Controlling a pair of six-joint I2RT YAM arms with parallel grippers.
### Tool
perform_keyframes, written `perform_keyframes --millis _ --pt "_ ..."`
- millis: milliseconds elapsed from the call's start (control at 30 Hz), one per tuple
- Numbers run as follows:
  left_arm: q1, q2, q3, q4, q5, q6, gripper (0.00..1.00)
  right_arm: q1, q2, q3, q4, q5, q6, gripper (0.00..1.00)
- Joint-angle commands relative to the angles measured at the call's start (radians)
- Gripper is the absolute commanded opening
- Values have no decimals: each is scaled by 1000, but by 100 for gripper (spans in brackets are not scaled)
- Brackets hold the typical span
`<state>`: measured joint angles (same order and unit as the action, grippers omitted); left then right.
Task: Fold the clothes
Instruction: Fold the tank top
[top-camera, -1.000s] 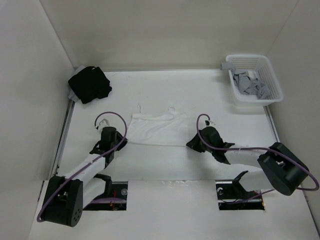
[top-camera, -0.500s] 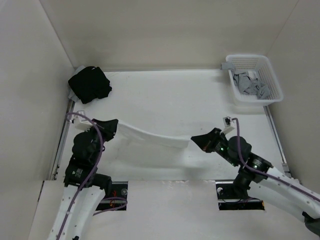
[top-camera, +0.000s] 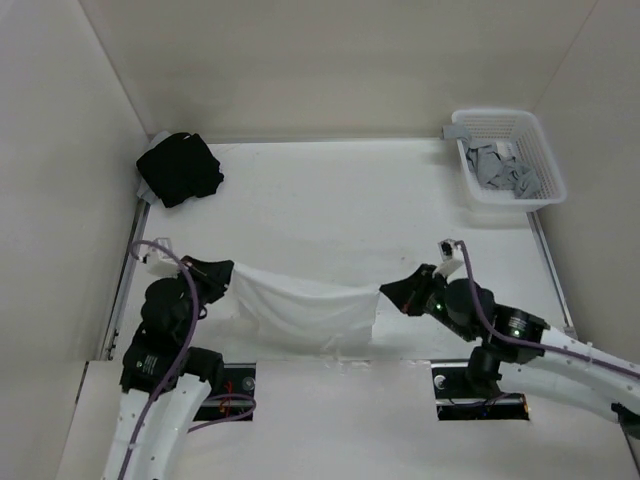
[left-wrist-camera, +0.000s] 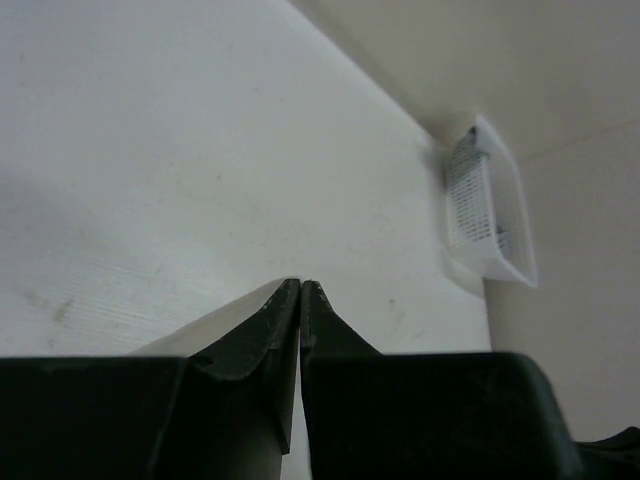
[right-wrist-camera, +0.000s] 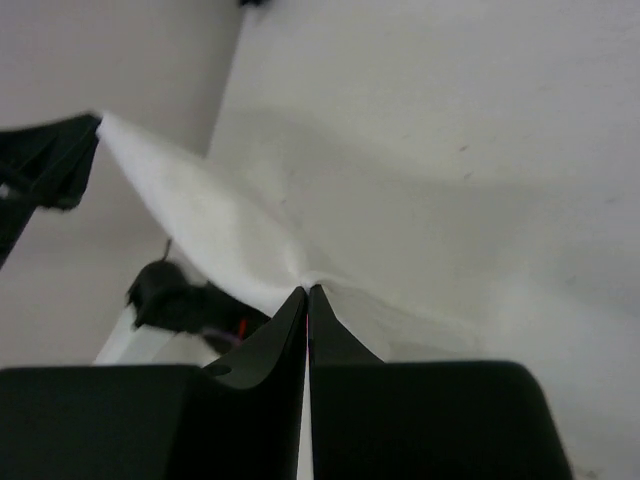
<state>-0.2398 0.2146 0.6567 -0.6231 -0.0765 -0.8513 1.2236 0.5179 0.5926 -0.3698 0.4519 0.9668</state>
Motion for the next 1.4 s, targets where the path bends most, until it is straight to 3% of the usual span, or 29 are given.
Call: perform_keyframes --millis 0,100,200,300,400,567,667,900,1233,1367 --pt "12 106 -97 107 -23 29 2 -240 108 -39 134 -163 -69 4" --pt "20 286 -150 325 -43 34 2 -542 282 -71 340 -448 -115 3" --pt "21 545 -148 586 -80 20 2 -735 489 -38 497 -573 -149 4" --pt "24 837 -54 776 -106 27 2 -837 695 53 577 -631 -175 4" --pt "41 1053 42 865 -106 25 2 -902 877 162 618 -673 -192 4" --pt "89 1288 168 928 -60 -5 2 -973 1068 302 637 -708 -194 4" --pt "86 1278 140 951 -29 -28 2 -979 1073 296 640 -710 -195 5" --pt "70 1083 -93 1020 -6 -34 3 -973 966 119 704 -691 -183 5" --pt "87 893 -322 1002 38 -35 4 -849 817 -122 697 -611 -158 6" --pt "96 859 -388 978 52 -32 9 -803 821 -174 677 -572 -145 10"
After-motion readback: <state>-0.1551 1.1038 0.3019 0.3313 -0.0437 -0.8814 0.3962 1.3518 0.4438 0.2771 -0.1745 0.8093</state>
